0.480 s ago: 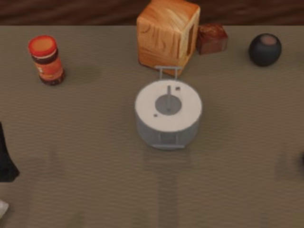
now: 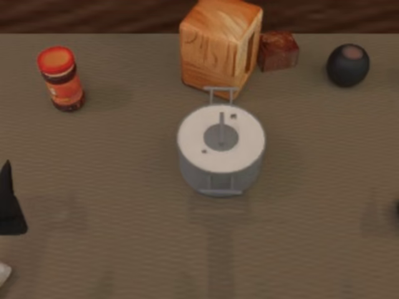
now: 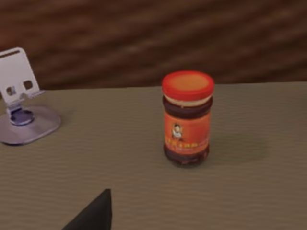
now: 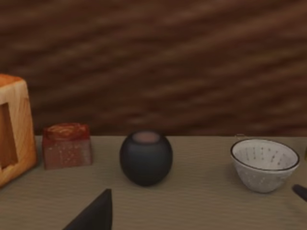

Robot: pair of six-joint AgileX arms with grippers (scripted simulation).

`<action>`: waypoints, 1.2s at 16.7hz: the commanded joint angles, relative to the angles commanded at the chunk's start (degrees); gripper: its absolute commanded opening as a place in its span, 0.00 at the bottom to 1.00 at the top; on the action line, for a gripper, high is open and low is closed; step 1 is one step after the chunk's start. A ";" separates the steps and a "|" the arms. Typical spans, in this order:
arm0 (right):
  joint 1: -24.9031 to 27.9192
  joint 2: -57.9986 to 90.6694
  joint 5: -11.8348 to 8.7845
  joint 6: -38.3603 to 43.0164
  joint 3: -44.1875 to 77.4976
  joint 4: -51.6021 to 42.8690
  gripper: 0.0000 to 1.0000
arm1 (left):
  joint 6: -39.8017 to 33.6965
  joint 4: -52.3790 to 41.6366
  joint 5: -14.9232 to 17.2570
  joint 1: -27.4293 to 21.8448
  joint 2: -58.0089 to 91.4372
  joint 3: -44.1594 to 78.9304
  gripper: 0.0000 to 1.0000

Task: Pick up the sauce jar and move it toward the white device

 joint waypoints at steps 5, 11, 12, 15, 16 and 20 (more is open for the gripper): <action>0.00 0.00 0.00 0.00 0.00 0.00 1.00 | 3.99 -11.46 3.07 -0.94 20.03 15.69 1.00; 0.00 0.00 0.00 0.00 0.00 0.00 1.00 | 10.70 -27.27 6.27 -1.48 51.57 43.70 1.00; 0.00 0.00 0.00 0.00 0.00 0.00 1.00 | 11.93 -29.85 6.70 -1.48 57.16 49.00 1.00; 0.00 0.00 0.00 0.00 0.00 0.00 1.00 | 15.68 -37.25 7.78 -1.34 74.03 65.48 1.00; 0.00 0.00 0.00 0.00 0.00 0.00 1.00 | 16.91 -39.58 8.06 -1.25 79.61 71.04 1.00; 0.00 0.00 0.00 0.00 0.00 0.00 1.00 | 21.60 -47.98 8.74 -0.66 100.81 92.65 1.00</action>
